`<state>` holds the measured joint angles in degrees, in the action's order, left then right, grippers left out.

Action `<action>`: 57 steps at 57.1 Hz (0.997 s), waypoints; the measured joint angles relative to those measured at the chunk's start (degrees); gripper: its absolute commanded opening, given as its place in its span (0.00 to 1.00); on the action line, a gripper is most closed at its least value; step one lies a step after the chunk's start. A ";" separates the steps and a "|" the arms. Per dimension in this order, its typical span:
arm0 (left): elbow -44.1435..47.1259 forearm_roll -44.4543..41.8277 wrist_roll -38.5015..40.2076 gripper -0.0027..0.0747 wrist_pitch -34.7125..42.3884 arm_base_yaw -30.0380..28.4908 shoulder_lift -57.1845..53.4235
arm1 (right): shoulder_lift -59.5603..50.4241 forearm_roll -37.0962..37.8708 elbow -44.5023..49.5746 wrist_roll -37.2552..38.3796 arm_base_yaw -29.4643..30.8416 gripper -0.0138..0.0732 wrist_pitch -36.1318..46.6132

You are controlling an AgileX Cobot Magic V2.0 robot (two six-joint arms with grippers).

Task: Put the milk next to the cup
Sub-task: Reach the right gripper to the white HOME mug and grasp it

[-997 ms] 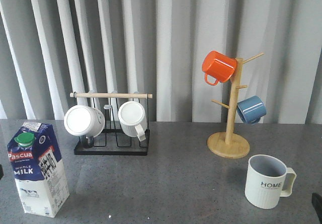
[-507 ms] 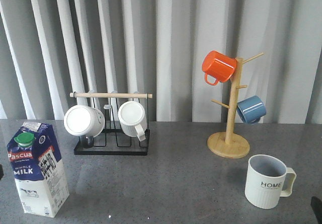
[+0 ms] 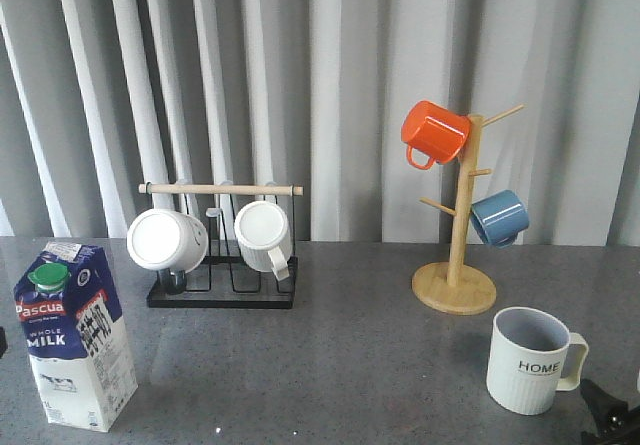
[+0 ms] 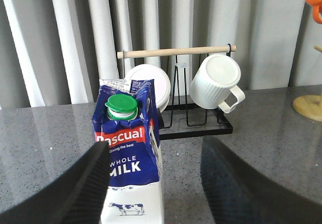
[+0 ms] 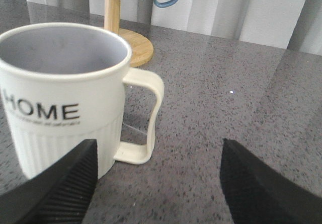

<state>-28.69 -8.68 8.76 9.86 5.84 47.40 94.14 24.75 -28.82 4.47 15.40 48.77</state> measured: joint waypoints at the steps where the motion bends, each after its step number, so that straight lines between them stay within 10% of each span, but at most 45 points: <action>1: 0.00 0.00 0.00 0.56 0.00 0.00 0.00 | 0.44 0.15 -0.51 0.14 0.00 0.73 0.00; 35: 0.00 0.00 0.00 0.56 -0.05 0.00 0.00 | 10.32 1.17 -10.03 2.25 0.00 0.71 -0.06; 41: 0.00 0.00 0.00 0.56 -0.05 0.00 0.00 | 12.30 1.22 -12.36 4.48 0.00 0.58 -0.12; 49: 0.00 0.00 0.00 0.56 -0.05 0.00 0.00 | 13.66 2.05 -14.36 8.82 0.00 0.16 -0.36; 57: 0.00 0.00 0.00 0.56 -0.05 0.00 0.00 | 13.70 5.66 -14.50 15.23 -0.09 0.15 1.72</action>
<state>-28.69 -8.68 8.76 9.81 5.84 47.40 107.84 30.41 -43.32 19.70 15.31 50.49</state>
